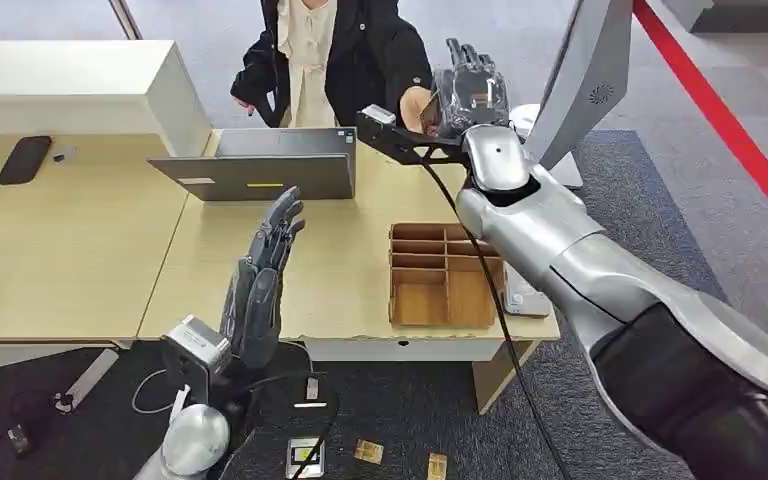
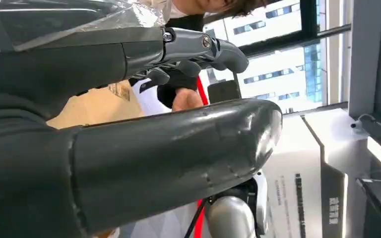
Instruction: Pass the card to the sensor for recognition and then transmit it.
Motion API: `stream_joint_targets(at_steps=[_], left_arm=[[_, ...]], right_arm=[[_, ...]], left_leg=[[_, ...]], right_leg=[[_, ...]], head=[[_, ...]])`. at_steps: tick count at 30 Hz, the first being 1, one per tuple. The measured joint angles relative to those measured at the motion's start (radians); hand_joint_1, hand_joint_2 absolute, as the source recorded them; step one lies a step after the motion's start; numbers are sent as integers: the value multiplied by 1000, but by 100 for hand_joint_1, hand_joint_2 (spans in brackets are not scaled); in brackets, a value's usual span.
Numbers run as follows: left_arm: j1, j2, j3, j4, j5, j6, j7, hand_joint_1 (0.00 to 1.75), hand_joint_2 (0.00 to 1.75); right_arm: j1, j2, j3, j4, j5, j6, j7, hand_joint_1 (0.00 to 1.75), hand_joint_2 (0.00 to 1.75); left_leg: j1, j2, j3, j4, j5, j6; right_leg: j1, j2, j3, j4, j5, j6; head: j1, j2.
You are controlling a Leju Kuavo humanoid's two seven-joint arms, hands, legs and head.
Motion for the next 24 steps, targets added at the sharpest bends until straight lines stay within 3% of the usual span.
stream_joint_targets(at_steps=[12, 13, 14, 24], left_arm=[[-2, 0, -2, 2, 11, 0, -3, 0, 0], [-2, 0, -2, 3, 11, -1, -3, 0, 0], [-2, 0, -2, 5, 11, -3, -3, 0, 0], [-2, 0, -2, 10, 18, -29, -3, 0, 0]], right_arm=[[1, 0, 12, 44, -2, 11, 8, 175, 175], [1, -2, 13, 47, -2, 11, 9, 103, 175], [2, -3, 14, 49, -2, 11, 9, 0, 175], [4, -7, 15, 66, 0, 4, 20, 0, 175]], left_leg=[[0, 0, 0, 0, 0, 0], [0, 0, 0, 0, 0, 0], [0, 0, 0, 0, 0, 0], [0, 0, 0, 0, 0, 0]], right_leg=[[0, 0, 0, 0, 0, 0], [0, 0, 0, 0, 0, 0], [0, 0, 0, 0, 0, 0], [0, 0, 0, 0, 0, 0]], head=[[0, 0], [0, 0], [0, 0], [0, 0]])
